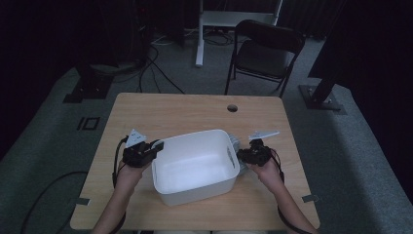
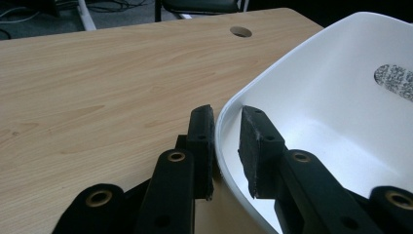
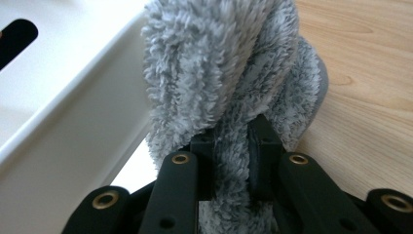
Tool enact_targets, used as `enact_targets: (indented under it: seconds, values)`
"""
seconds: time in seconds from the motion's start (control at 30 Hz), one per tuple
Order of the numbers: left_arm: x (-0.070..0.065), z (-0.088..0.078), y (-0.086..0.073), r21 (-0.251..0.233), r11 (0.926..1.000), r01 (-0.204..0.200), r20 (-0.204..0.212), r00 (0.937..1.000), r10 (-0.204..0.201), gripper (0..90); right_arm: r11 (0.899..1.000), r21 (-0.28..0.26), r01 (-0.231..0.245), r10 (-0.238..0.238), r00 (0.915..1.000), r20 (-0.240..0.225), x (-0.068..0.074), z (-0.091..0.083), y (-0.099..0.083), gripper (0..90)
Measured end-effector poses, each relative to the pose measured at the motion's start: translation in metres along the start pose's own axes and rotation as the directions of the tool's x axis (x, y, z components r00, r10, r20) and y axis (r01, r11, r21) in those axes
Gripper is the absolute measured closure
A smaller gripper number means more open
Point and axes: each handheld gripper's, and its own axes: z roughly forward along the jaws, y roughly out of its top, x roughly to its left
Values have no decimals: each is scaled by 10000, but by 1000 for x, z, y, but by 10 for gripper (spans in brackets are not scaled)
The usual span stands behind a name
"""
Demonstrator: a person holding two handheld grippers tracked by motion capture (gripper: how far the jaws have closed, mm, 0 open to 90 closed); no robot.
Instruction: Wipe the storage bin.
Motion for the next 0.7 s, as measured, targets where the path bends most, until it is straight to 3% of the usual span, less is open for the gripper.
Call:
enact_targets:
  seconds: [0.23, 0.37, 0.47, 0.57, 0.7]
  values:
    - [-1, 0, 0, 21, 10000, 29, -112, 9999, -29, 753, 9995, 106, -283, 286, 9992, -269, -8, 7, -6, 772]
    - [-1, 0, 0, 5, 10000, 49, -111, 9999, -49, 752, 9967, 760, -281, 270, 9995, 159, -10, 21, -12, 773]
    - [-1, 0, 0, 6, 10000, 37, -79, 10000, -37, 752, 9936, 897, -680, 684, 9977, -9, -16, 29, -18, 772]
    - [0, 0, 0, 27, 10000, -3, -32, 10000, 3, 753, 9933, 825, -806, 820, 9965, -139, -19, 26, -17, 771]
    - [0, 0, 0, 35, 10000, -24, 6, 10000, 24, 753, 9960, 180, -870, 874, 9958, -267, -18, 15, -7, 768]
